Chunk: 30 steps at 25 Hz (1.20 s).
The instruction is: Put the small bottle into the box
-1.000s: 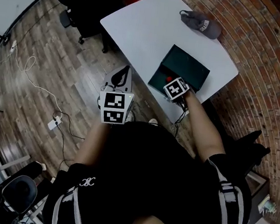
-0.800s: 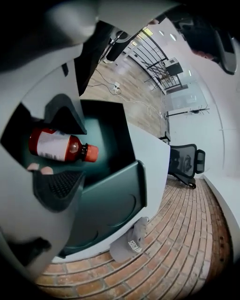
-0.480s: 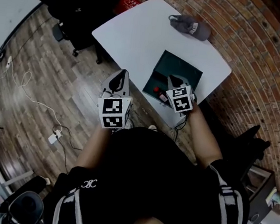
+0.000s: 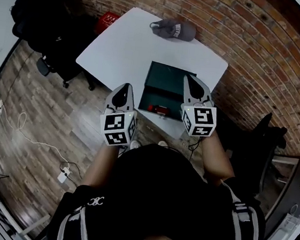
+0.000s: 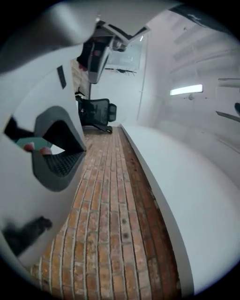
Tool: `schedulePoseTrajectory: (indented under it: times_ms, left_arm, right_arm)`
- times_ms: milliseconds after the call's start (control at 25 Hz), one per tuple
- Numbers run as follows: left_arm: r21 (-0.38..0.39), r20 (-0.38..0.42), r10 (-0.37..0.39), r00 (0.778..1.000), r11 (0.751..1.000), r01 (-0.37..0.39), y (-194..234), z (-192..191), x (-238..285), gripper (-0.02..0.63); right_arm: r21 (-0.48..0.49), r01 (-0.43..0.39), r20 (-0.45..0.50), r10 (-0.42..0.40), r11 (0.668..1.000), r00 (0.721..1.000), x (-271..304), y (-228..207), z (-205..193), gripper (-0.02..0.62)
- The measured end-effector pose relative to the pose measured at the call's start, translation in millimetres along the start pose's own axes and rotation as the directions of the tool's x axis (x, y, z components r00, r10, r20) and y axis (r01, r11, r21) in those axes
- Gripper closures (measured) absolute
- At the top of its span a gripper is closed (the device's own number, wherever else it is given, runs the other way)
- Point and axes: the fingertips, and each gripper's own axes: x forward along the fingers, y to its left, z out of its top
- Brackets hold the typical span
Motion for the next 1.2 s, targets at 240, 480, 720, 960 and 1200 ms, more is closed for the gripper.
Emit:
schedulePoseTrajectory:
  times_ms: [240, 480, 720, 960, 1200]
  left_arm:
    - [0.058, 0.012, -0.073, 0.997, 0.996, 0.072, -24, 16, 6, 0.597]
    - [0.071, 0.020, -0.123, 0.992, 0.990, 0.121, -30, 21, 8, 0.597]
    - [0.072, 0.028, -0.155, 0.988, 0.986, 0.153, -37, 24, 11, 0.597]
    - [0.064, 0.031, -0.159, 0.987, 0.986, 0.156, -38, 25, 9, 0.597]
    - [0.059, 0.031, -0.155, 0.987, 0.986, 0.153, -39, 24, 6, 0.597]
  right_arm:
    - [0.104, 0.158, 0.157, -0.173, 0.982, 0.972, -50, -30, 43, 0.566]
    - [0.111, 0.219, 0.143, -0.234, 0.969, 0.962, -61, -27, 34, 0.566]
    - [0.090, 0.203, 0.134, -0.214, 0.975, 0.968, -64, -20, 35, 0.566]
    - [0.071, 0.191, 0.128, -0.199, 0.979, 0.972, -64, -17, 36, 0.566]
    - [0.073, 0.181, 0.117, -0.189, 0.981, 0.975, -65, -17, 34, 0.566]
